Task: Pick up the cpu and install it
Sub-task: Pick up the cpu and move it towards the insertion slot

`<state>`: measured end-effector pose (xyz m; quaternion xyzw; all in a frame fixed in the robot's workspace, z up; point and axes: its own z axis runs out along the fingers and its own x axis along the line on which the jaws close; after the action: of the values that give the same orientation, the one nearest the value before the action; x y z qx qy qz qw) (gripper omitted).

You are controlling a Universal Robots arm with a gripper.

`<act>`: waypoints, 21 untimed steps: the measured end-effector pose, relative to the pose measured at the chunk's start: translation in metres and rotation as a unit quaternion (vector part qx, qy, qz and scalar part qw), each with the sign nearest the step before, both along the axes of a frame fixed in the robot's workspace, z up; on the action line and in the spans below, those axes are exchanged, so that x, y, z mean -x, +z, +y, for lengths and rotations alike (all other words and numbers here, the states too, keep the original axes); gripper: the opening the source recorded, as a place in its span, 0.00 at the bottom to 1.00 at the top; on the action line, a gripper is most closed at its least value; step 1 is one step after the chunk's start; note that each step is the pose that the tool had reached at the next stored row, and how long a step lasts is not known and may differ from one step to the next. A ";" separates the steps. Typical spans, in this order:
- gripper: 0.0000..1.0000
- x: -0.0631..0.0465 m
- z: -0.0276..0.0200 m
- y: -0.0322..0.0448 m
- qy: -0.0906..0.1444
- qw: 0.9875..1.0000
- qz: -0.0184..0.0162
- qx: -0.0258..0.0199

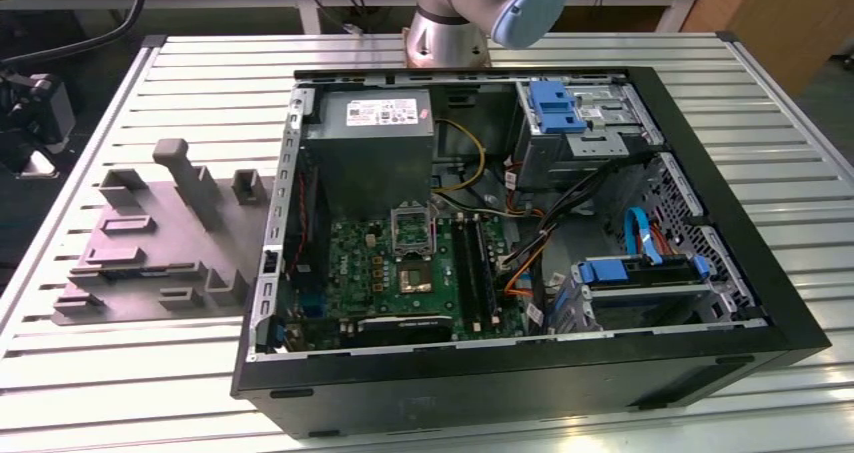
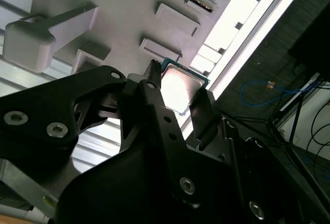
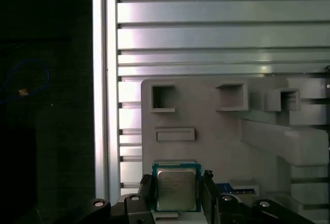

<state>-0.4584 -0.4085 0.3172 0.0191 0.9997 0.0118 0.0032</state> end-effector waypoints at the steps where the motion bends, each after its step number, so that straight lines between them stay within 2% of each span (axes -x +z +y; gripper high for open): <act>1: 0.47 0.000 0.0000 0.0007 0.000 1.000 0.000 0.000; 21: 0.47 0.000 0.0000 0.0148 0.000 1.000 0.000 0.000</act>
<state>-0.4584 -0.4085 0.3320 0.0191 0.9997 0.0118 0.0032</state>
